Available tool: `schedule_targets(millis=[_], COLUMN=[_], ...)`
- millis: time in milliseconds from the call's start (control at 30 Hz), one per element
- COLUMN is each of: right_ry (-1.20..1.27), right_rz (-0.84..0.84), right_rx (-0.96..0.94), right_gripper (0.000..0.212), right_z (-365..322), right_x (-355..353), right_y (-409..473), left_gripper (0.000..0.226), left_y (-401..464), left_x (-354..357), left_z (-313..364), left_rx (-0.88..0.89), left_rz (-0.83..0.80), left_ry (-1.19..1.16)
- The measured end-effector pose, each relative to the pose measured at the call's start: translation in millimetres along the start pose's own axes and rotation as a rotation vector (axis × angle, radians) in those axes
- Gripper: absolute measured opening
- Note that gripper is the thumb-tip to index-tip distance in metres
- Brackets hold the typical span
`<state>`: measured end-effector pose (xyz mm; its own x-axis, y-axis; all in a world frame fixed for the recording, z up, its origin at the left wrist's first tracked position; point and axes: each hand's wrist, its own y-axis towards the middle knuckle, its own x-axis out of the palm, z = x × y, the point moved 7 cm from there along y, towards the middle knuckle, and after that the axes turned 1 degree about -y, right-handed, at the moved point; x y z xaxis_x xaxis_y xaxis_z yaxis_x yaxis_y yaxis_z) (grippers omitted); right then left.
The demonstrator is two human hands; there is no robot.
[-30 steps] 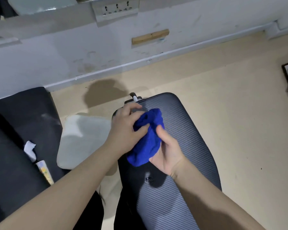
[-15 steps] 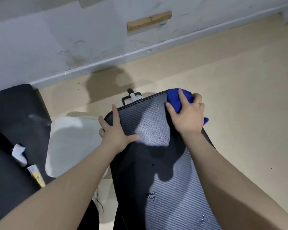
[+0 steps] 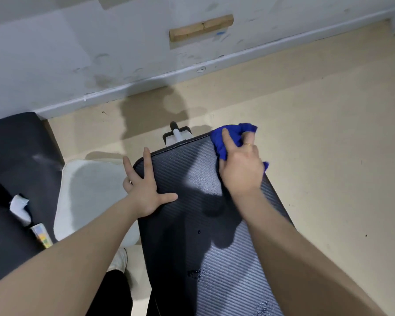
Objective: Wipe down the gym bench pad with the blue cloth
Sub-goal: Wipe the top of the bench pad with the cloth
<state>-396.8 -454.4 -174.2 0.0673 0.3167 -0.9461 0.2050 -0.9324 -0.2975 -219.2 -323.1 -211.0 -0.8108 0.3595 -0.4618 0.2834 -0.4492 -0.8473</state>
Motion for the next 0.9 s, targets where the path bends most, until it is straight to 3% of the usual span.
schedule_targets(millis=[67,200,267,367,467,567,633,700,767,867,900], right_ry=[0.042,0.031,-0.05,-0.032,0.073,0.066,0.004,-0.047,-0.027,0.035,0.029], right_rz=[-0.004,-0.179,-0.035,0.056,0.057,0.009,-0.029,-0.046,0.007,0.032,0.053], right_rx=[-0.085,-0.409,-0.465,-0.198,0.02,-0.204,-0.392,-0.463,-0.334,0.032,0.024], right_gripper=[0.065,0.063,0.062,0.056,0.056,0.067,0.071,0.069,0.064,0.056,0.057], right_z=[-36.1,-73.6,-58.6,-27.7,-46.3,-101.6,-127.8,-132.5,-120.8,-105.4,-117.1], right_x=[6.6,18.3,9.2,6.9,17.1,27.4,34.3,35.1,25.9,25.1,27.6], right_y=[-26.2,-55.7,-38.9,-13.8,-27.5,-61.0,-78.6,-74.0,-51.6,-29.1,-34.3], left_gripper=[0.125,0.126,0.125,0.12,0.091,0.069,0.067,0.07,0.074,0.074,0.073], left_y=[0.2,0.7,1.4,2.0,1.1,-1.7,-7.8,-13.4,-13.0,-5.6,-3.3], left_x=[0.1,0.2,0.5,2.1,-1.3,-13.1,-23.2,-26.1,-22.9,-24.7,-25.5], left_z=[-0.9,-1.6,-0.8,-1.9,-5.4,-19.4,-36.5,-48.8,-55.5,-57.8,-57.1], left_rx=[0.008,0.036,0.06,0.086,0.172,0.291,0.293,0.277,0.261,0.29,0.317], left_rz=[0.014,0.045,0.056,0.045,0.051,0.074,0.134,0.159,0.106,0.048,0.026], left_ry=[0.0,0.018,0.021,-0.025,-0.194,-0.434,-0.427,-0.361,-0.379,-0.438,-0.432])
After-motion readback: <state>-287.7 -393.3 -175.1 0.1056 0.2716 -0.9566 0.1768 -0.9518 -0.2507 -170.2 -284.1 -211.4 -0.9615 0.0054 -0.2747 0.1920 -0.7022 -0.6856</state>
